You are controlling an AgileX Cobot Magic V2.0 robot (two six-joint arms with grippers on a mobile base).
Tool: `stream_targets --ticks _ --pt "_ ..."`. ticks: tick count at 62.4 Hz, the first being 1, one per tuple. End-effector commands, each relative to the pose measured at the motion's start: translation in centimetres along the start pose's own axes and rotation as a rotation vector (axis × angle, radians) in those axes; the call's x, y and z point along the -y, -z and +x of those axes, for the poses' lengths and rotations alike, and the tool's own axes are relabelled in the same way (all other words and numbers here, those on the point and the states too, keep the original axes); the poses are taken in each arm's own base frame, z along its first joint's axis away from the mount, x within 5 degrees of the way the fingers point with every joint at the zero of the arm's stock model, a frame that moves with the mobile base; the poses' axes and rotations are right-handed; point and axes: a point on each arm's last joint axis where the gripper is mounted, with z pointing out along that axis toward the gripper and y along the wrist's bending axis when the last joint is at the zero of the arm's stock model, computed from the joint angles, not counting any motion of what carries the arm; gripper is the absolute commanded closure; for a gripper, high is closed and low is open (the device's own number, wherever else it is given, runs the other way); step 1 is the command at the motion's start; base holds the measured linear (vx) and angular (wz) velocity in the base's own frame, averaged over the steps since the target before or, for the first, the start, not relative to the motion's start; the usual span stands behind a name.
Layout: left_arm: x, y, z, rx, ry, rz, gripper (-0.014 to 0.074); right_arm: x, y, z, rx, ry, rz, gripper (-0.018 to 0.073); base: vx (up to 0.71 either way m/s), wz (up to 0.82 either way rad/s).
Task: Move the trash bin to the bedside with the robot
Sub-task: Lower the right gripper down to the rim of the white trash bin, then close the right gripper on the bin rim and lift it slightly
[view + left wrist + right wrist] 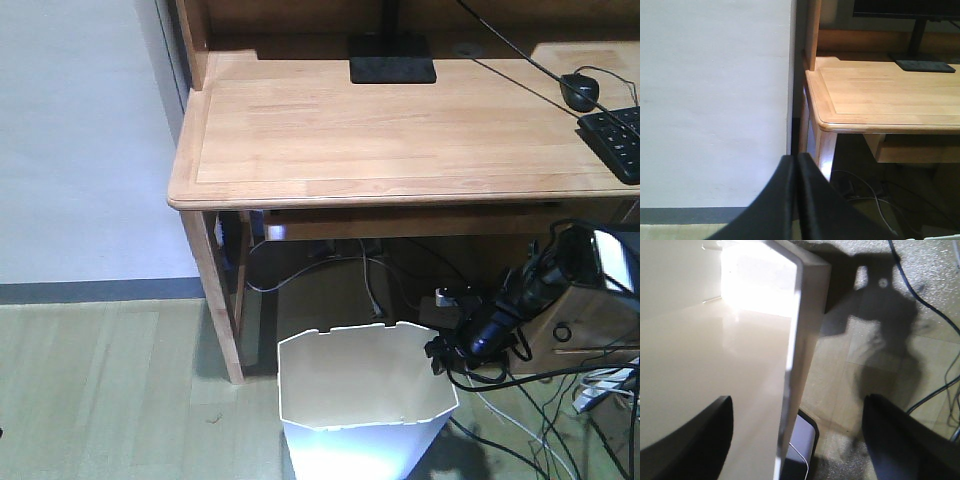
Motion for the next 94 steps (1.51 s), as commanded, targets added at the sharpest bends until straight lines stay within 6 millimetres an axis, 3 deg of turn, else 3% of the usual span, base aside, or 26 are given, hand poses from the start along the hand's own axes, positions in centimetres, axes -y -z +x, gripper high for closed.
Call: stream_targets --ticks 1,16,31,38,46,67,75,94 --pt "0.0 0.0 -0.1 0.065 0.010 0.004 0.0602 0.2 1.3 -2.1 0.037 0.014 -0.018 0.0027 0.00 0.00" --pt "0.0 0.0 -0.1 0.065 0.010 0.004 0.0602 0.7 -1.1 -2.8 0.021 0.011 -0.046 0.0076 0.00 0.00" --pt "0.0 0.0 -0.1 0.065 0.010 0.004 0.0602 1.2 -3.0 -3.2 -0.035 -0.021 -0.054 0.0218 0.00 0.00" --pt "0.0 0.0 -0.1 0.065 0.010 0.004 0.0602 1.2 -3.3 -3.4 -0.075 -0.026 -0.080 0.0348 0.00 0.00" --pt "0.0 0.0 -0.1 0.065 0.010 0.004 0.0602 1.0 -2.7 -4.2 -0.055 -0.008 -0.113 0.0572 0.00 0.00" --pt "0.0 0.0 -0.1 0.065 0.010 0.004 0.0602 1.2 0.2 -5.6 0.097 -0.071 -0.354 0.0565 0.00 0.00" --pt "0.0 0.0 -0.1 0.065 0.010 0.004 0.0602 1.8 1.1 -4.8 0.151 -0.107 -0.386 0.0564 0.00 0.00" --pt "0.0 0.0 -0.1 0.065 0.010 0.004 0.0602 0.4 4.1 -1.9 0.168 -0.068 -0.333 0.0564 0.00 0.00"
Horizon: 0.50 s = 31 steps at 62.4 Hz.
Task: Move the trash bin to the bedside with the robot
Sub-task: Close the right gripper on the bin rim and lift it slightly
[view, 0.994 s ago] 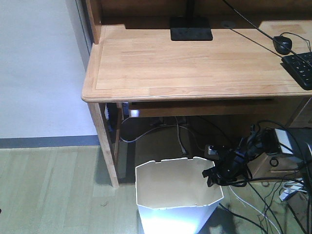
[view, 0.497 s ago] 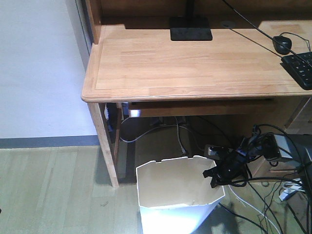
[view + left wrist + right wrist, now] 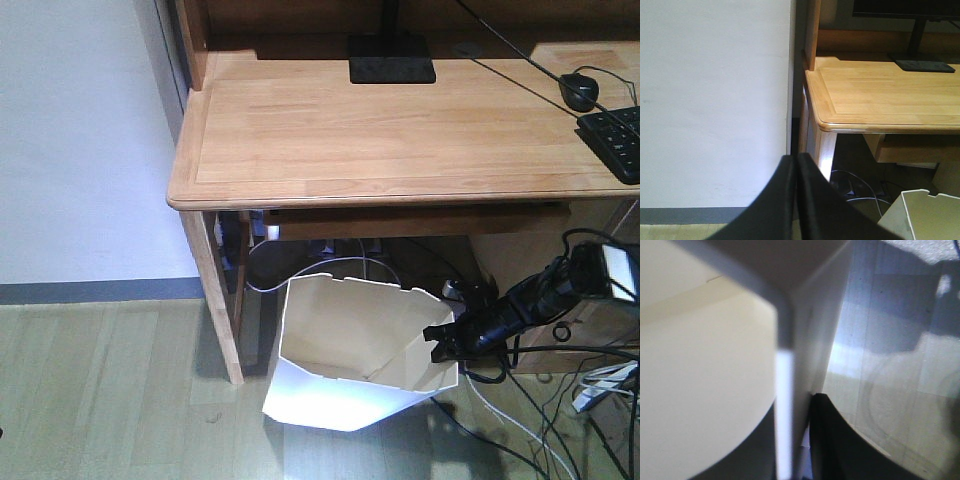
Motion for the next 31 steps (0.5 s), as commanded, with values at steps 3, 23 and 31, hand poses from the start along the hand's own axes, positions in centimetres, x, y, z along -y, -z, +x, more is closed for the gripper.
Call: stream_targets --ticks 3,23,31 --pt "0.0 0.0 -0.1 0.065 0.010 0.004 0.0602 -2.8 5.0 -0.9 0.024 0.082 -0.085 0.0564 0.00 0.00" --pt "0.0 0.0 -0.1 0.065 0.010 0.004 0.0602 -4.9 10.4 1.3 0.031 0.144 -0.055 0.0564 0.00 0.00" --pt "0.0 0.0 -0.1 0.065 0.010 0.004 0.0602 -5.9 12.3 2.2 0.033 0.171 -0.050 0.0564 0.00 0.00"
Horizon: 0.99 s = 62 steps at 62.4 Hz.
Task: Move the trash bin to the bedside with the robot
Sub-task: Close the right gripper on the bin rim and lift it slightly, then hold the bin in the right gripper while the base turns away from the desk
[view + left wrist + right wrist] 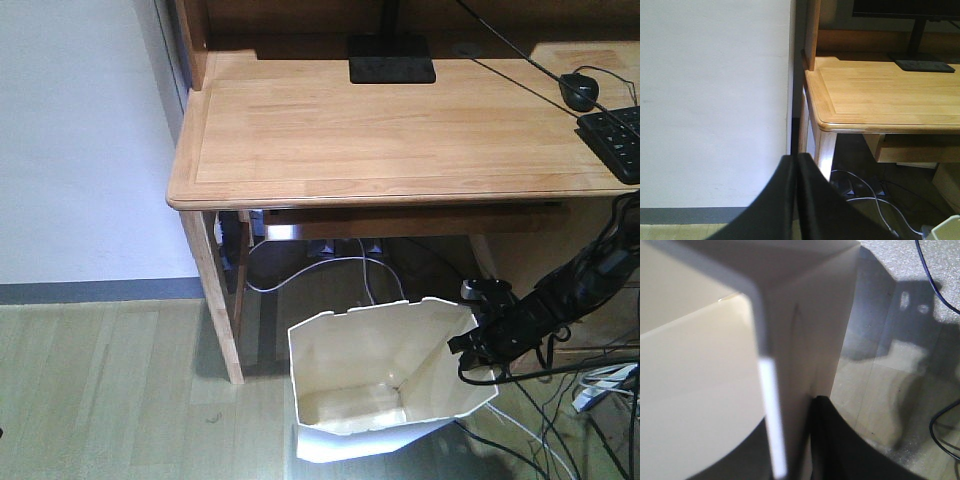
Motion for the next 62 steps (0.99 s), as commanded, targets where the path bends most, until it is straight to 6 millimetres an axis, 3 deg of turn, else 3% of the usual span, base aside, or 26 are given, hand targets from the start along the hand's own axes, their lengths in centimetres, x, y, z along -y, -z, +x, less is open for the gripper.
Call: stream_targets --ticks 1,14,62 --pt "0.0 0.0 -0.1 0.065 0.010 0.004 0.0602 -2.5 4.9 -1.6 0.076 0.017 -0.126 0.0564 0.00 0.00" --pt "0.0 0.0 -0.1 0.065 0.010 0.004 0.0602 -3.4 6.7 -1.4 0.102 0.032 -0.126 0.0564 0.00 0.00" --pt "0.0 0.0 -0.1 0.065 0.010 0.004 0.0602 -4.0 6.8 -1.2 0.083 0.029 -0.195 0.0564 0.00 0.00"
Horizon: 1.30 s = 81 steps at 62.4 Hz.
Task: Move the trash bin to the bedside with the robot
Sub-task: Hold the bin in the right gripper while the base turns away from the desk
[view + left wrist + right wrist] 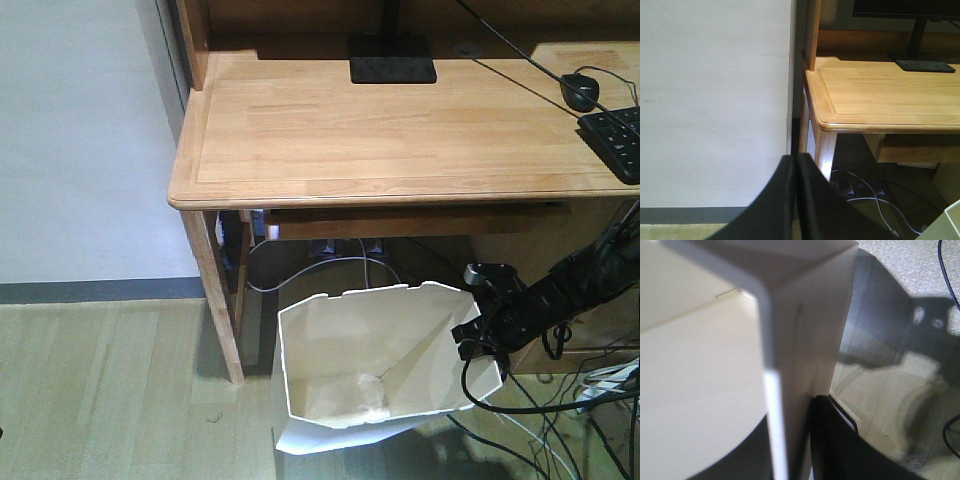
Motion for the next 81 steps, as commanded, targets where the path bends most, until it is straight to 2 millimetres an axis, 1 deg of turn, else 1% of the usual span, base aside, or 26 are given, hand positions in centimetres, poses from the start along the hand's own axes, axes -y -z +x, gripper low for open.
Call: stream_targets --ticks 1,39,81 --pt "-0.01 -0.05 -0.08 0.065 0.010 0.004 0.0602 -1.81 2.79 -1.63 0.062 -0.002 -0.138 0.0564 0.00 0.01" --pt "-0.01 -0.05 -0.08 0.065 0.010 0.004 0.0602 -1.81 2.79 -1.63 0.062 -0.002 -0.138 0.0564 -0.04 0.15" --pt "-0.01 -0.05 -0.08 0.065 0.010 0.004 0.0602 -1.81 2.79 -1.63 0.062 -0.002 -0.138 0.0564 -0.07 0.50"
